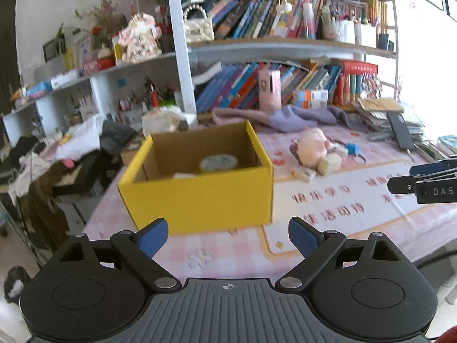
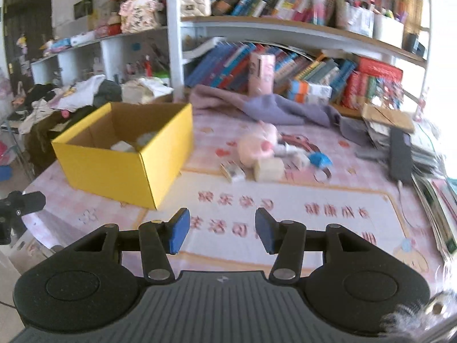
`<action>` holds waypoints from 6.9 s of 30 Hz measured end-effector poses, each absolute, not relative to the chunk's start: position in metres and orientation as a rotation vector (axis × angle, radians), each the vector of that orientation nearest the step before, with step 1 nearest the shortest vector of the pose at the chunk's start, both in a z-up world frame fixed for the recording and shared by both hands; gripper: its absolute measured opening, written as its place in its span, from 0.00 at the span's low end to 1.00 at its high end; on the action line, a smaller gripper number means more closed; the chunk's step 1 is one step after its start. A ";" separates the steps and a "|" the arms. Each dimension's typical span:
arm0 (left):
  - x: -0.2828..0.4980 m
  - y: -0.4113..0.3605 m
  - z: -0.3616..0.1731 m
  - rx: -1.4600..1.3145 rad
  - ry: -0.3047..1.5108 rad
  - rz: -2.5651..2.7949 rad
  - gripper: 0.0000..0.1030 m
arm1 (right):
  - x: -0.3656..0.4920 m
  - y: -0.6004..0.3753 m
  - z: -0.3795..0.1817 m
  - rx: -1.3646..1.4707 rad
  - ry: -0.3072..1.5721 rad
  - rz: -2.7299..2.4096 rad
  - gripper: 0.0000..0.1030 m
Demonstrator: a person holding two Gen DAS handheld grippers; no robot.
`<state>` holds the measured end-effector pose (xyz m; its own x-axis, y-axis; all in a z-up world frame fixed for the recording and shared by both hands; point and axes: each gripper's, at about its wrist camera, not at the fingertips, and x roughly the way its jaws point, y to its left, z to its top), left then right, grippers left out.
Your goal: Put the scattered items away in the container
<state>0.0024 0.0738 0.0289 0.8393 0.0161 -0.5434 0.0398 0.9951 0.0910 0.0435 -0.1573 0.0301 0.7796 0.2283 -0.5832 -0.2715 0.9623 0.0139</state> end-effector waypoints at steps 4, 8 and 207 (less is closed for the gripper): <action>-0.007 0.065 0.022 0.099 0.567 -0.011 0.91 | 0.030 -0.167 0.018 0.005 0.648 0.202 0.50; -0.012 0.058 0.016 0.093 0.574 -0.016 0.91 | 0.020 -0.169 0.006 0.039 0.670 0.176 0.50; -0.009 0.139 0.020 -0.097 0.592 0.028 0.43 | 0.045 -0.045 0.019 -0.207 0.692 0.630 0.38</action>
<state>-0.0087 0.1390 0.0203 0.8298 -0.0016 -0.5581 -0.0544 0.9950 -0.0836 0.0452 -0.0453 0.0188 0.5942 0.4718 -0.6514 -0.6046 0.7961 0.0252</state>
